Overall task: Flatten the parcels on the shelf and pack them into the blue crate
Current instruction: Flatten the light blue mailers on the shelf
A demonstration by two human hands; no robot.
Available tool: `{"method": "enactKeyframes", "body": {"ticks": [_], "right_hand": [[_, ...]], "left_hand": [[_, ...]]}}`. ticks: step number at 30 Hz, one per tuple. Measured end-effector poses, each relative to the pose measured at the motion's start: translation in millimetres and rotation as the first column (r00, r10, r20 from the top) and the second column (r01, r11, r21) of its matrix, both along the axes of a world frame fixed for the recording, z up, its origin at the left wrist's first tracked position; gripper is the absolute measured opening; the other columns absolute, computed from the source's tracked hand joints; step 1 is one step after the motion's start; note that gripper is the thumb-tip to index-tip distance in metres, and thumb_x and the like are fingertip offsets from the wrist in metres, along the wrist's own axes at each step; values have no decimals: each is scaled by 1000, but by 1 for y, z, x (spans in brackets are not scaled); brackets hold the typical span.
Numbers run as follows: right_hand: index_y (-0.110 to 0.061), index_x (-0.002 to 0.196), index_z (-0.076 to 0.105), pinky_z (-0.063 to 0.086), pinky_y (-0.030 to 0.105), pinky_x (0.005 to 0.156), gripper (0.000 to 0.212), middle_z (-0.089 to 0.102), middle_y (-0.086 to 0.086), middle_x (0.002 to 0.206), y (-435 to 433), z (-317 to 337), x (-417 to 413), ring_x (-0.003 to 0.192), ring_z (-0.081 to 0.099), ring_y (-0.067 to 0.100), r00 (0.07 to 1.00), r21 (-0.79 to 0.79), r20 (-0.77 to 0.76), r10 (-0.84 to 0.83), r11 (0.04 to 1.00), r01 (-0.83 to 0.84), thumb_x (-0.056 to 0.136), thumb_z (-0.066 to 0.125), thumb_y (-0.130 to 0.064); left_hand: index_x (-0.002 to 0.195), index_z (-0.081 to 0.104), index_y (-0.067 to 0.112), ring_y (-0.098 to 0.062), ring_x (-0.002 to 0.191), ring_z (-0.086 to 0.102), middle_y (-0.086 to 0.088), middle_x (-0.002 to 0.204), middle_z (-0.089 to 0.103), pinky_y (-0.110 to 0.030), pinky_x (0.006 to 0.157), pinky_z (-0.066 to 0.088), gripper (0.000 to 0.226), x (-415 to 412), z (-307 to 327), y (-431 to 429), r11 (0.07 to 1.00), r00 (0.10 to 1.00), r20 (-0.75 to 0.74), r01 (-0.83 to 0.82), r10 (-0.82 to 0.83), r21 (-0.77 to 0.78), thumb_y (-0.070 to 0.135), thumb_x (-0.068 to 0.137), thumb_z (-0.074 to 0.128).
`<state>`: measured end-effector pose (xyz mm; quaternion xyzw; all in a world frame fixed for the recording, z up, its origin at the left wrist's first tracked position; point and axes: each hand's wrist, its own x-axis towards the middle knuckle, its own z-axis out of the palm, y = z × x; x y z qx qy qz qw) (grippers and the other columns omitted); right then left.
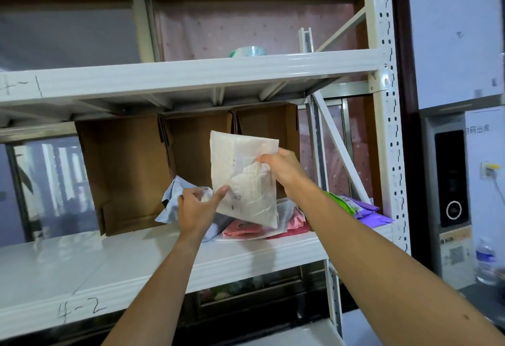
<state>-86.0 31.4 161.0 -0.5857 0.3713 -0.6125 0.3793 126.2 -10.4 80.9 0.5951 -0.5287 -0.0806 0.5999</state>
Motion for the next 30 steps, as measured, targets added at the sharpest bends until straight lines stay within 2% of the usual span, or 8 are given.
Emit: {"method": "enactKeyframes", "body": {"ticks": [5, 8, 11, 15, 19, 22, 27, 30], "right_hand": [[-23, 98, 71, 47, 28, 71, 14, 66, -1, 95, 2, 4, 6, 91, 59, 16, 995, -82, -99, -14, 997, 5, 91, 61, -15], [-18, 95, 73, 42, 27, 74, 26, 64, -2, 91, 2, -3, 5, 89, 54, 15, 970, -103, -242, 12, 994, -38, 92, 51, -5], [-16, 98, 78, 39, 23, 76, 31, 66, -9, 105, 2, -12, 2, 98, 52, 10, 945, -25, -323, 53, 998, -65, 95, 49, -4], [-20, 84, 82, 38, 26, 94, 33, 68, -10, 122, -6, -29, -6, 116, 53, 15, 894, 84, -433, 115, 993, -87, 89, 53, -5], [-16, 93, 81, 37, 17, 90, 54, 71, -15, 94, -9, -42, -17, 99, 57, -2, 919, 112, -394, 26, 994, 20, 92, 33, 9], [-13, 98, 80, 42, 17, 89, 49, 73, -10, 95, -17, -52, -13, 89, 58, -5, 902, 69, -425, -73, 991, 113, 89, 37, 7], [-12, 124, 64, 45, 38, 96, 42, 61, 9, 128, -41, -85, 17, 113, 55, 25, 464, 92, -885, 45, 993, 78, 99, 42, -37], [-12, 138, 52, 37, 42, 107, 52, 47, 14, 146, -50, -111, 36, 129, 44, 30, 271, -6, -962, -38, 993, 117, 101, 31, -42]], "left_hand": [[84, 70, 10, -24, 83, 69, -6, 79, 73, -44, 88, 55, 82, -3, 12, 9, 984, 948, -297, 150, -116, 93, 85, 82, 38], [109, 66, 3, -37, 100, 70, -20, 102, 75, -47, 89, 55, 98, 1, 20, 20, 788, 612, -683, 610, -399, 86, 88, 82, 27], [120, 57, 9, -39, 107, 68, -25, 114, 71, -45, 82, 54, 83, 8, 16, 26, 658, 379, -811, 753, -446, -11, 82, 84, 41], [124, 62, -1, -34, 87, 72, -26, 113, 70, -40, 73, 61, 39, 6, 4, 26, 660, 448, -791, 747, -418, 74, 25, 94, 62], [119, 64, 8, -29, 90, 68, -26, 123, 65, -32, 60, 59, 32, 6, -8, 14, 775, 701, -602, 598, -383, 204, -4, 89, 62], [121, 68, 18, -22, 95, 65, -8, 120, 62, -26, 66, 51, 39, 4, -14, 8, 870, 934, -209, 348, -289, 350, -1, 87, 66], [127, 67, 13, -24, 112, 62, -9, 124, 68, -30, 98, 47, 42, -12, -35, -9, 952, 960, 216, 111, -177, 287, 3, 87, 60], [136, 61, 18, -27, 128, 51, -9, 138, 57, -36, 106, 43, 48, -17, -51, -17, 978, 745, 664, -87, -62, 189, 13, 88, 56]]}}
